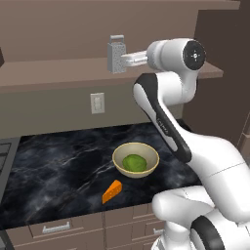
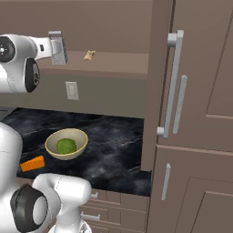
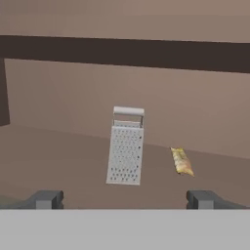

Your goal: Pick the cheese from the fridge and the cheese grater from the cabinet and place them next to the salad bowl.

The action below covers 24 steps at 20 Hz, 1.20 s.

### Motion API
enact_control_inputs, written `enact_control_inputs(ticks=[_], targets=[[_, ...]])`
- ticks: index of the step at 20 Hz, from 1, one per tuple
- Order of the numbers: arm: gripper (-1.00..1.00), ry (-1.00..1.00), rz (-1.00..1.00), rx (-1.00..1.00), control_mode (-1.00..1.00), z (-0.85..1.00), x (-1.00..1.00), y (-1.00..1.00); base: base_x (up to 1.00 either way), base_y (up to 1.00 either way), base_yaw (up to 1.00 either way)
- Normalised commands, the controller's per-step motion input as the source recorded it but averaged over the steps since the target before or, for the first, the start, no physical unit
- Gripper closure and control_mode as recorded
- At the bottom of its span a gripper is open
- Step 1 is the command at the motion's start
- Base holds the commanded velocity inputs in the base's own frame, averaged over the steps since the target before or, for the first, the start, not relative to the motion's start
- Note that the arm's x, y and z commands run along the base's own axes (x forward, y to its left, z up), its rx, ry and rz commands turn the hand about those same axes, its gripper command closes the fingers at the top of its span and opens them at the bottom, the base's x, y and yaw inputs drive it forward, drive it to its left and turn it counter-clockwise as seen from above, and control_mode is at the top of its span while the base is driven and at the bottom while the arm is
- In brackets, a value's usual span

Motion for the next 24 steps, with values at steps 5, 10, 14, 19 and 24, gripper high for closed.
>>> enact_control_inputs(ticks=[5,10,14,19,24], targets=[[-1.00,0.00,0.00,0.03,-1.00,0.00,0.13,0.07,0.00,0.00,0.00],[-1.00,0.00,0.00,0.02,-1.00,-0.01,0.08,0.07,0.00,0.00,0.00],[-1.00,0.00,0.00,0.00,-1.00,-0.12,0.06,0.04,0.00,0.00,0.00],[-1.00,0.00,0.00,0.00,-1.00,-0.10,0.08,0.00,0.00,0.00,0.00],[-1.00,0.00,0.00,0.00,-1.00,-0.01,0.20,0.00,0.00,0.00,0.00]])
